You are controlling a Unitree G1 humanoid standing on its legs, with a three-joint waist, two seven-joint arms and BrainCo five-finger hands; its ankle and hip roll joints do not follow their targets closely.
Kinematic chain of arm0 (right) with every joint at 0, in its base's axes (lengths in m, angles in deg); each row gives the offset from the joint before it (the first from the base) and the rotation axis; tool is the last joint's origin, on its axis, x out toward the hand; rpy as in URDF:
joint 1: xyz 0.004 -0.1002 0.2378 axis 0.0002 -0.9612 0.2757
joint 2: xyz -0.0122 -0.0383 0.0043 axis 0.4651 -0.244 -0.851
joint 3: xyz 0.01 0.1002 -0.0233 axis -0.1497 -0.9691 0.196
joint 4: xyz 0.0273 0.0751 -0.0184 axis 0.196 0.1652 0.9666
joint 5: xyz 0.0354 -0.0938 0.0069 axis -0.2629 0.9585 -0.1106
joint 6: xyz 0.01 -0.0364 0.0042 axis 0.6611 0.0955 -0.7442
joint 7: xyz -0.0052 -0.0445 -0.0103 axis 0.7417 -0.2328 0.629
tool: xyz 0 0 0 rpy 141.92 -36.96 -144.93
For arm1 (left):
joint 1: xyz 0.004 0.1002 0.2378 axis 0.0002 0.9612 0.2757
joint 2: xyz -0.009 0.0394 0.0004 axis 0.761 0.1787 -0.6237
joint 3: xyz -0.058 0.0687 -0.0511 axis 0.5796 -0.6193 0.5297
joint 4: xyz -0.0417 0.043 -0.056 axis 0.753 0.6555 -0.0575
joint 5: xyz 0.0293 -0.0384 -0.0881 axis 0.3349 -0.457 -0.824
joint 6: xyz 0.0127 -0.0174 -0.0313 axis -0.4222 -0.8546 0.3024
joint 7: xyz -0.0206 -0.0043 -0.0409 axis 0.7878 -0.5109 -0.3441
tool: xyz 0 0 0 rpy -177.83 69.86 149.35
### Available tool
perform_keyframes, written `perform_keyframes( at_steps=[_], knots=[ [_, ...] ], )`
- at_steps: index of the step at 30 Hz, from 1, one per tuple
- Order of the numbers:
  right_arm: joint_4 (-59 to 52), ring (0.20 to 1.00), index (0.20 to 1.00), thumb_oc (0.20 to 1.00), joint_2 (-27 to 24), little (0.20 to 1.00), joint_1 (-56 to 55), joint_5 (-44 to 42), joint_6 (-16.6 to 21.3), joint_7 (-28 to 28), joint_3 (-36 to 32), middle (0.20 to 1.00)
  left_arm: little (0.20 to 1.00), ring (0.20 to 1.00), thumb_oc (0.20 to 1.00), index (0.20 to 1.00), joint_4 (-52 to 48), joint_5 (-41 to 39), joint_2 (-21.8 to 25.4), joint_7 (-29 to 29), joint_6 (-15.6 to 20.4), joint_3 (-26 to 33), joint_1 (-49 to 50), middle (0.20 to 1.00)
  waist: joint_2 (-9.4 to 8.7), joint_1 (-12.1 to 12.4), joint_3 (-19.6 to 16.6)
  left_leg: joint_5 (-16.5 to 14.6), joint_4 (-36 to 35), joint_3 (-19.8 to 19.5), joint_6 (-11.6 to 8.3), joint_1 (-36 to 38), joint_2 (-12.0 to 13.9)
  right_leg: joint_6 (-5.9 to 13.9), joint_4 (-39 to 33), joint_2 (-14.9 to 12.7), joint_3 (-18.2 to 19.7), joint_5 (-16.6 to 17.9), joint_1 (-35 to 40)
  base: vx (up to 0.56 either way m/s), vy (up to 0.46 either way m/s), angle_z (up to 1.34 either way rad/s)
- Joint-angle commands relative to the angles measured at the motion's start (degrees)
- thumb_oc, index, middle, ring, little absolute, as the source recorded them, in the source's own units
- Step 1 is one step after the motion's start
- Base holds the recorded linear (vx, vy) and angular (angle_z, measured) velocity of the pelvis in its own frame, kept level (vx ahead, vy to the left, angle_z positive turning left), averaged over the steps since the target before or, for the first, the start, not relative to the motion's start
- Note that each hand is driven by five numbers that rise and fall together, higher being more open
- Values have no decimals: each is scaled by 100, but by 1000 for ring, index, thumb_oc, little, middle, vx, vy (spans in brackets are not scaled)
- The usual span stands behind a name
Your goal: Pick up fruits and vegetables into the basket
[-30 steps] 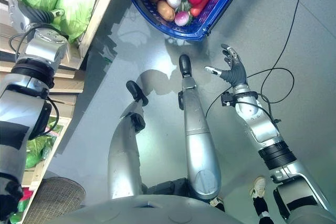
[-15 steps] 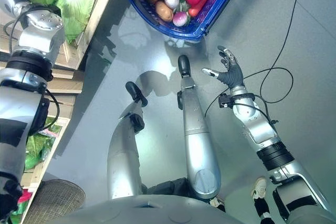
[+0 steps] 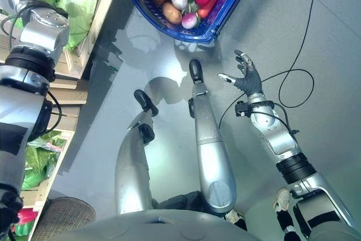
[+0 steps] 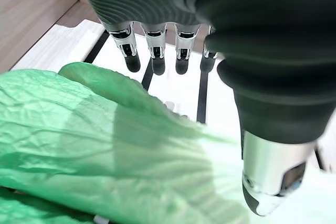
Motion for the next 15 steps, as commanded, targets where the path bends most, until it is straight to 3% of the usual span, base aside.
perform_keyframes(
  at_steps=[1,6,15],
  knots=[
    [35,1000,1000,1000,-16,1000,-222,-125,336,-70,-5,1000,1000,1000,1000,1000,318,432,352,-128,-426,-90,-70,1000,-49,-111,-153,-276,251,96,29,-267,-41,333,-149,228,197,-247,94,-5,18,-6],
    [56,1000,1000,1000,-55,1000,-221,-130,372,-80,14,1000,1000,1000,1000,1000,551,193,353,-297,-718,-177,-72,1000,-35,-139,-153,-258,237,131,13,-259,-37,341,-163,218,214,-231,74,2,17,-3],
    [22,1000,1000,1000,-70,1000,-240,-188,350,-87,-21,1000,1000,1000,1000,1000,883,-39,346,-553,-940,-175,56,1000,-10,-135,-153,-224,211,139,-9,-285,-38,348,-148,197,211,-227,21,0,0,0]
  ],
)
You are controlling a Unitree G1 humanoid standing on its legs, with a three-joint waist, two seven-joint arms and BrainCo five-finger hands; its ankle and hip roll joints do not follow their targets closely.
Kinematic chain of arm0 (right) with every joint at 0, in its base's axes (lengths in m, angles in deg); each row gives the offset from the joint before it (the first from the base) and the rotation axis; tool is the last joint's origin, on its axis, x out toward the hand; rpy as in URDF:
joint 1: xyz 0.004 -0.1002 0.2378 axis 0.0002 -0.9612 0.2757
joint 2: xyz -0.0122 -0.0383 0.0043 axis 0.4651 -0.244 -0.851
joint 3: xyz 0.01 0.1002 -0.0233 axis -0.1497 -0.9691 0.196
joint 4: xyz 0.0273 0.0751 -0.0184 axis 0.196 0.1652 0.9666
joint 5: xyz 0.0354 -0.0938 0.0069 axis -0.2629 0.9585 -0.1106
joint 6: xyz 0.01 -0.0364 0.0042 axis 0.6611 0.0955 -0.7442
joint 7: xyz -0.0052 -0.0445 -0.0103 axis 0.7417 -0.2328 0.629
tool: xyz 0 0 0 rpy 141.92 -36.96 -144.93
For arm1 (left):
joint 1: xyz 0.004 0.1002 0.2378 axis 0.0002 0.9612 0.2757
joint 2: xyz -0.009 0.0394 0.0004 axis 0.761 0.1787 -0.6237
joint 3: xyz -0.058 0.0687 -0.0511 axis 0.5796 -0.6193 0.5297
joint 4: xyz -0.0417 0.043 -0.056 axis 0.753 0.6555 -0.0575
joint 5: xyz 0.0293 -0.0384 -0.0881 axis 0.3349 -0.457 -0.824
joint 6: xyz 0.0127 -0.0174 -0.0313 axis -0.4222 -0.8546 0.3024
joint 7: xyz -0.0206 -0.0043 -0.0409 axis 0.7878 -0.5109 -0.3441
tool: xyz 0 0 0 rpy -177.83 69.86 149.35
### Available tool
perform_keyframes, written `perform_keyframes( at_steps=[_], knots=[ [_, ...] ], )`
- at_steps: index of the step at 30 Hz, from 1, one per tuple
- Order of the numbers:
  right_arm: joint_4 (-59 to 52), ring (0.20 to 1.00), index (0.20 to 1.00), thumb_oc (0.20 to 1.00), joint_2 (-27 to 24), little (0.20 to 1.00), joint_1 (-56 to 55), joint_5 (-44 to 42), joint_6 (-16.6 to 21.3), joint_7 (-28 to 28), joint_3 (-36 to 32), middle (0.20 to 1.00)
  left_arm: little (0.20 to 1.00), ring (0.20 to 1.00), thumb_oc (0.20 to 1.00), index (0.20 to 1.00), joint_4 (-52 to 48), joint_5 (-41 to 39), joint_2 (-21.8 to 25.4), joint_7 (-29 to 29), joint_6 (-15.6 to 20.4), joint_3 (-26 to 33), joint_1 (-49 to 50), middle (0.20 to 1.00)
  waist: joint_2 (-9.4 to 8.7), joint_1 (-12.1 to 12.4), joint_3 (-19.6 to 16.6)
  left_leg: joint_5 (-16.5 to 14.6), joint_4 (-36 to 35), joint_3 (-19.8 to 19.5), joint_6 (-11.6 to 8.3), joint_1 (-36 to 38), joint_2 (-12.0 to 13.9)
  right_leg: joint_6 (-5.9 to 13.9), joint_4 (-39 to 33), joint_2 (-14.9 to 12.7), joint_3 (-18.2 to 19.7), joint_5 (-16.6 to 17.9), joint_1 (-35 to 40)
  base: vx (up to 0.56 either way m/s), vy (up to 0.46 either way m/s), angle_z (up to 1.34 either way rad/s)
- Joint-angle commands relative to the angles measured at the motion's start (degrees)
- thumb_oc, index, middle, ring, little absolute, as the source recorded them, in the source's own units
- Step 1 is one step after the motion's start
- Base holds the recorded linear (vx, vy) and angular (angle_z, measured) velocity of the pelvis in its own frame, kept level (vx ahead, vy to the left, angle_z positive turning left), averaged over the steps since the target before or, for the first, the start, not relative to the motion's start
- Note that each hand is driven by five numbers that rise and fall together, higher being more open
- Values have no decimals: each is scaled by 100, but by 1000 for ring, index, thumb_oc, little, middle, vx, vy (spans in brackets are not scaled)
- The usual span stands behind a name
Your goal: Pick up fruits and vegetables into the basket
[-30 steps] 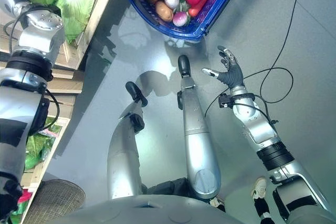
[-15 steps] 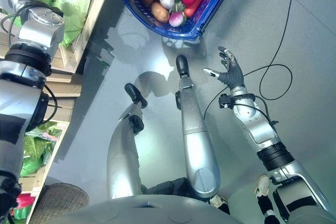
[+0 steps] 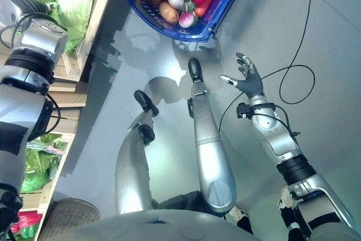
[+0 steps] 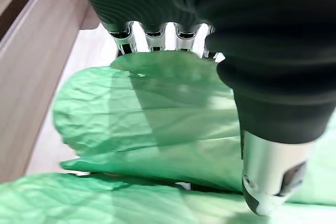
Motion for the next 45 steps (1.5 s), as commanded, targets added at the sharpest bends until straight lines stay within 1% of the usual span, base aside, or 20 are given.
perform_keyframes(
  at_steps=[1,8,9,10,12,17,29,32,33,34,35,37,39,41,45],
  knots=[
    [-123,1000,1000,1000,-76,1000,-182,-181,218,-4,-24,1000,1000,1000,1000,1000,367,-67,363,-90,-82,11,132,1000,-8,-98,-152,-216,276,78,-12,-283,-35,335,-86,170,167,-252,64,0,0,0],
    [-189,1000,1000,1000,-111,1000,-199,-225,134,5,-78,1000,1000,1000,1000,1000,361,-127,411,-102,-23,76,299,1000,22,-86,-152,-202,267,86,-13,-307,-49,330,-87,163,176,-253,31,0,4,0],
    [-191,1000,1000,1000,-128,1000,-197,-241,137,3,-83,1000,918,918,918,918,364,-144,420,-113,10,81,310,918,23,-85,-152,-204,279,84,-15,-326,-49,327,-72,164,180,-260,14,0,0,0],
    [-198,1000,1000,1000,-134,1000,-198,-248,131,2,-88,1000,624,624,624,624,359,-143,424,-104,29,83,314,624,25,-86,-152,-205,288,84,-14,-336,-47,324,-65,166,183,-263,5,0,0,0],
    [-200,1000,1000,1000,-144,1000,-223,-253,154,-20,-104,1000,200,200,200,200,334,-93,430,-49,125,115,337,200,28,-92,-152,-206,279,94,-10,-332,-44,318,-70,168,184,-264,1,0,0,0],
    [-202,1000,1000,1000,-148,1000,-231,-240,146,27,-76,1000,200,200,200,200,252,-8,448,-108,256,130,353,200,45,-80,-152,-201,277,97,-10,-319,-49,307,-50,166,183,-281,6,0,0,0],
    [-203,1000,1000,1000,-139,1000,-281,-257,223,16,-125,1000,200,200,200,200,145,-65,437,-80,289,171,394,200,57,-80,-152,-216,284,92,0,-275,-66,284,-7,172,177,-317,30,0,0,0],
    [-252,1000,1000,1000,-137,1000,-315,-247,329,16,-145,1000,200,200,200,200,98,-33,443,-30,448,200,423,200,54,-77,-152,-222,283,85,5,-256,-64,278,0,170,183,-330,51,0,0,0],
    [-282,1000,1000,1000,-141,1000,-327,-208,380,24,-160,1000,200,200,200,200,46,-62,447,20,534,216,444,200,54,-74,-152,-225,287,83,7,-252,-66,274,10,171,182,-337,54,0,0,0],
    [-334,1000,1000,1000,-129,1000,-362,-100,518,77,-197,1000,200,200,200,200,-98,-98,433,124,752,324,495,200,48,-61,-152,-242,293,73,21,-237,-67,271,37,183,179,-364,68,0,0,0],
    [-375,1000,1000,1000,-119,1000,-370,-81,574,113,-206,1000,200,200,200,200,-180,-108,404,187,887,384,523,200,44,-56,-152,-249,299,64,27,-231,-66,271,50,184,178,-378,79,0,0,0],
    [-444,1000,1000,1000,-88,1000,-405,-6,709,175,-266,1000,200,200,200,200,-360,21,383,217,1208,514,592,200,39,-30,-152,-264,298,44,36,-198,-70,272,54,184,164,-404,129,-11,-19,1],
    [-560,1000,1000,1000,-50,1000,-458,111,835,264,-382,1000,200,200,200,200,-685,106,345,327,1446,648,754,200,35,15,-152,-275,275,30,50,-153,-79,281,24,169,131,-409,192,-30,-52,3],
    [-668,1000,1000,1000,-39,1000,-496,219,859,326,-453,1000,200,200,200,200,-867,173,328,384,1570,761,899,200,38,40,-152,-279,252,16,55,-106,-87,291,17,165,104,-416,243,-11,-17,1],
    [-990,1000,1000,1000,12,1000,-569,523,869,445,-724,1000,200,200,200,200,-1439,392,305,547,1979,1087,1372,200,28,152,-152,-283,164,-44,80,92,-106,320,-34,123,-2,-446,483,-33,-38,5]
  ],
)
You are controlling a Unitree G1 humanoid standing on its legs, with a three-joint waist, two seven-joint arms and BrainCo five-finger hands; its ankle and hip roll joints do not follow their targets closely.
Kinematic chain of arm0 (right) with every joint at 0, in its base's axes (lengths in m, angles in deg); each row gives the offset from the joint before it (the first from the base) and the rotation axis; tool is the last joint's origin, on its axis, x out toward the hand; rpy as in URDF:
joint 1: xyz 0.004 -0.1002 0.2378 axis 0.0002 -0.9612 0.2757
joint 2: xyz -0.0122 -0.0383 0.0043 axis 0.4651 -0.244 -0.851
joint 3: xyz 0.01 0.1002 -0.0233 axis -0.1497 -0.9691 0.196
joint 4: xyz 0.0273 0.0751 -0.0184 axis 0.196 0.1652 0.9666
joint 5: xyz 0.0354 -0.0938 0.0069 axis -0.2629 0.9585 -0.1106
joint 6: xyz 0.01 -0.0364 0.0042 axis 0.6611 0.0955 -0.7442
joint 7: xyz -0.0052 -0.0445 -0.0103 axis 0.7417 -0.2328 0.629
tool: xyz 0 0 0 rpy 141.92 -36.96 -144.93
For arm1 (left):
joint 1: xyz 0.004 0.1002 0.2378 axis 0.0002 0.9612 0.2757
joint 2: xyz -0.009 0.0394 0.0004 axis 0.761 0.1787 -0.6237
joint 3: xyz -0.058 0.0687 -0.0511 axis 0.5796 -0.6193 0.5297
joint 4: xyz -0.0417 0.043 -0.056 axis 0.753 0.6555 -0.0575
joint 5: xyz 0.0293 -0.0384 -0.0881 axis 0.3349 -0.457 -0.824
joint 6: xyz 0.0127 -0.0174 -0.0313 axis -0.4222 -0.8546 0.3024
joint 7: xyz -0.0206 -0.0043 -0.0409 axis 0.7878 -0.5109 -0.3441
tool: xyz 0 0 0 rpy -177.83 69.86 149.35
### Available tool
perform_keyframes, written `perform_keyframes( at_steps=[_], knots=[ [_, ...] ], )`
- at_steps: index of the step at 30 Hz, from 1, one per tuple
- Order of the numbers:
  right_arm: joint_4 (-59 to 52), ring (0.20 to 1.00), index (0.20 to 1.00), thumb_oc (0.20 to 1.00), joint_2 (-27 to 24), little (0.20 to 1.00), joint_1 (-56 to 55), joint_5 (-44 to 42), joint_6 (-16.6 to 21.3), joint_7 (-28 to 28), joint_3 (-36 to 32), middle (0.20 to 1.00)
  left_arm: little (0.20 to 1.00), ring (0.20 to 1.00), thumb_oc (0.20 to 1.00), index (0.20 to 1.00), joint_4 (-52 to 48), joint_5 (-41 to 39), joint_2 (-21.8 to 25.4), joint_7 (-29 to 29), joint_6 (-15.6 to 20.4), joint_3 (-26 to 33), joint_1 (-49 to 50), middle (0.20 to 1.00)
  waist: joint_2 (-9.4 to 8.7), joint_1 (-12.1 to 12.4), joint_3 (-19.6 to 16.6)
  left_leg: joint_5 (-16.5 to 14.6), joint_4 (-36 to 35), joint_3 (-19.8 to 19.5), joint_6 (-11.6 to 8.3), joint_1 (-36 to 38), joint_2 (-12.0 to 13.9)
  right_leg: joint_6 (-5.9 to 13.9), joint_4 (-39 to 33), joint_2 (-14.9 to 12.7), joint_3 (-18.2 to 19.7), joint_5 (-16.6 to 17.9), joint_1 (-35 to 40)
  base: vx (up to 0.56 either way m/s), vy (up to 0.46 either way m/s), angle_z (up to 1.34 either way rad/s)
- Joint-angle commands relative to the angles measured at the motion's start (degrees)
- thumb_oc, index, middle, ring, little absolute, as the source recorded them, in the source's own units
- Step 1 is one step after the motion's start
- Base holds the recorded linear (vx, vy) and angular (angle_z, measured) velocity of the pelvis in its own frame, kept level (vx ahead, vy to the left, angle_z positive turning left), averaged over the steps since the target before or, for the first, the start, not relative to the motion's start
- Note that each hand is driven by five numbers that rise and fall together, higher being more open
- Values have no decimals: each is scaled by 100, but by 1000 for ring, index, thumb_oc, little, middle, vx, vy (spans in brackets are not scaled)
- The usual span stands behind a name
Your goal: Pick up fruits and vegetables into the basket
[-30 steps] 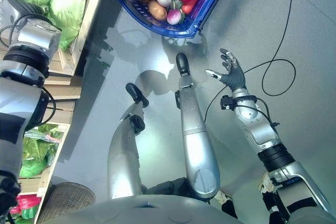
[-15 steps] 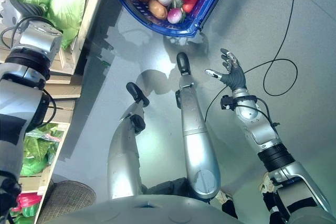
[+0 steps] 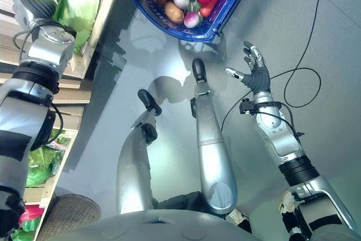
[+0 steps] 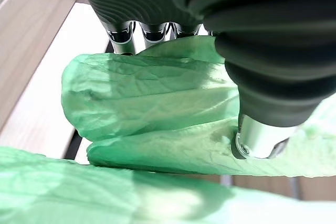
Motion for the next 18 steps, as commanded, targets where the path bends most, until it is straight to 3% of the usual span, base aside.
perform_keyframes(
  at_steps=[1,13,15,18],
  knots=[
    [-595,1000,1000,1000,19,1000,-491,348,351,140,-449,1000,200,200,200,200,-467,503,323,446,602,572,513,200,25,-38,-151,-332,164,-51,92,-69,-86,336,-144,153,-52,-455,395,-37,-34,6],
    [-1206,1000,1000,1000,132,1000,-450,-5,369,-588,-969,1000,200,200,200,200,-1834,1335,257,417,1511,1063,1746,200,103,302,-151,-292,-76,-156,132,545,-170,370,-284,-9,-356,-537,1133,-40,-25,7],
    [-1310,1000,1000,1000,209,1000,-288,-127,293,-759,-1018,1000,200,200,200,200,-2101,1515,245,267,1710,1149,1974,200,111,395,-151,-107,-158,-138,187,594,-178,334,-383,-46,-446,-369,1225,-124,-55,6],
    [-1423,1000,1000,1000,377,1000,-94,-437,115,-992,-1046,1000,200,200,200,200,-2482,1766,208,-66,1897,1265,2271,200,104,537,-151,-94,-201,-195,198,790,-193,342,-444,-84,-543,-374,1488,-54,-73,13]
  ],
)
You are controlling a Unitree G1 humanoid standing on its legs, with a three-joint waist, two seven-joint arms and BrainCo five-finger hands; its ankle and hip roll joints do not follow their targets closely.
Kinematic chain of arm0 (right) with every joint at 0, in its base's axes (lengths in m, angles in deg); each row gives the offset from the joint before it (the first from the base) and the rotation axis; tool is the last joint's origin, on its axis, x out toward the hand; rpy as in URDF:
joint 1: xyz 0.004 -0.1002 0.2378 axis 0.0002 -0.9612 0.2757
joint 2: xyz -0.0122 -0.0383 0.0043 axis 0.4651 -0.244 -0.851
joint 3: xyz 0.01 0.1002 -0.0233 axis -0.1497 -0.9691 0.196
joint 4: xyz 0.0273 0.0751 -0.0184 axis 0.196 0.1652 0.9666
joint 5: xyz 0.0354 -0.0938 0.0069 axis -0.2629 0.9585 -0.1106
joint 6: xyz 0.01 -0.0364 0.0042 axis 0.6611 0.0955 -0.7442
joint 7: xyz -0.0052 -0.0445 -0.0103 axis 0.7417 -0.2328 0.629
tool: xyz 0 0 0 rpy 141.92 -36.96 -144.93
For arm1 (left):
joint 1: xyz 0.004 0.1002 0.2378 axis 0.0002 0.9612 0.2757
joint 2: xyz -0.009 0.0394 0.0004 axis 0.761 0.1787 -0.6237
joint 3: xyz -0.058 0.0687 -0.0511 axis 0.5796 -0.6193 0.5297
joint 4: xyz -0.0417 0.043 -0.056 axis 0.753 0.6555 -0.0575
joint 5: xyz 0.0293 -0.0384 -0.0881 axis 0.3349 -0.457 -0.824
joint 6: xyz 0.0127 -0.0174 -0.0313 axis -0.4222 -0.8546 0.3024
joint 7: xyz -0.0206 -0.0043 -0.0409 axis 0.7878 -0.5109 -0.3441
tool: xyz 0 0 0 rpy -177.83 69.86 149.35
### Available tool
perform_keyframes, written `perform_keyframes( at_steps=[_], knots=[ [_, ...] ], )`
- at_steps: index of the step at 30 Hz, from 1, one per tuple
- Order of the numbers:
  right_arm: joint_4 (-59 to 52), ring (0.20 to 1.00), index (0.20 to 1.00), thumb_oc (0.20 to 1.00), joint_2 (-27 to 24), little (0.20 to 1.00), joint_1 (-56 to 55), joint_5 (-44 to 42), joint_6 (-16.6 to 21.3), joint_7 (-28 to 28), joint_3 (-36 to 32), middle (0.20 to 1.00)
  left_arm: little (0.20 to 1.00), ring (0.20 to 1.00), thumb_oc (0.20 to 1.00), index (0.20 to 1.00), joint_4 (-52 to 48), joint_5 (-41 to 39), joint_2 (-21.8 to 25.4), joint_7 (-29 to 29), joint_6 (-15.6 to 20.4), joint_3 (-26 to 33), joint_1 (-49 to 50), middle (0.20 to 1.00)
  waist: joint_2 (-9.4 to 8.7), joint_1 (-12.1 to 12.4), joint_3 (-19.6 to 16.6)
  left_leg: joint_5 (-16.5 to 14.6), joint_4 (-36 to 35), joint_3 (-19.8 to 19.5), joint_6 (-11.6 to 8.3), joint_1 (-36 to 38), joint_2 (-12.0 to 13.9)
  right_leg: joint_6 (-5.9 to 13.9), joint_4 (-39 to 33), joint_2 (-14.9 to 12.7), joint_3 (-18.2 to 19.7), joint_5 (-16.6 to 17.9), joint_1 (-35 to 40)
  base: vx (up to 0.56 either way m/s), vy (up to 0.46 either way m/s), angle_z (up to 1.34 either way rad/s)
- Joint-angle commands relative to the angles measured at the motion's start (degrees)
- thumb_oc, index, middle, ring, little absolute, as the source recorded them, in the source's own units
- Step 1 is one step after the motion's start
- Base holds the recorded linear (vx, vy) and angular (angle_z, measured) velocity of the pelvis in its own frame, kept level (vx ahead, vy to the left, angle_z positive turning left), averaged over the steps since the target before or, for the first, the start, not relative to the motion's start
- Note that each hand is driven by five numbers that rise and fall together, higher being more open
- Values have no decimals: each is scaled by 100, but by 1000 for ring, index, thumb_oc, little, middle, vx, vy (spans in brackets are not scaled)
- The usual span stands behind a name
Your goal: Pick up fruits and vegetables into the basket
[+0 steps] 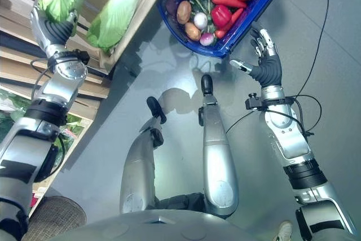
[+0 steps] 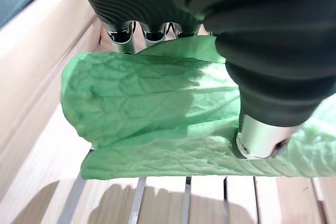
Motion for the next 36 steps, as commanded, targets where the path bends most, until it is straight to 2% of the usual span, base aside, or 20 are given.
perform_keyframes(
  at_steps=[1,9,17,26,31,36],
  knots=[
    [-638,1000,1000,1000,178,1000,53,-462,29,-376,-296,1000,200,200,200,200,-490,577,226,-164,601,502,192,200,74,16,-165,-362,227,63,254,-84,-187,392,-259,-55,-137,-306,502,-30,-92,16],
    [-1028,1000,1000,1000,604,1000,512,-1179,-386,-960,-180,1000,200,200,200,200,-1538,1265,264,-831,1089,534,772,200,27,334,-166,-355,183,-90,306,214,-230,413,-360,-115,-285,-296,951,-19,-71,11],
    [-1139,1000,1000,1000,1127,1000,770,-2003,-510,-1393,79,1000,200,200,200,200,-2216,1759,158,-1212,1640,337,977,200,-33,567,-282,-387,183,-222,374,395,-296,440,-432,-145,-381,-284,1249,12,-60,7],
    [-1085,1000,1000,1000,1407,1000,918,-2667,-323,-1530,324,1000,200,200,200,200,-2707,2462,89,-1561,1703,-11,1021,200,-93,697,-385,-388,114,-274,416,599,-305,506,-571,-147,-431,-230,1522,15,-30,5],
    [-1108,1000,1000,1000,1588,1000,943,-3128,-208,-1697,445,1000,200,200,200,200,-2779,2400,36,-1589,1657,-147,1066,200,-120,733,-404,-400,91,-288,433,677,-320,542,-626,-143,-424,-206,1615,6,-11,2],
    [-1063,1000,1000,1000,1626,1000,1073,-3184,-190,-1518,550,1000,200,200,200,200,-2888,2562,-26,-1622,1613,-281,1047,200,-148,781,-420,-421,112,-291,446,714,-327,551,-658,-163,-433,-192,1679,1,-3,1]
  ],
)
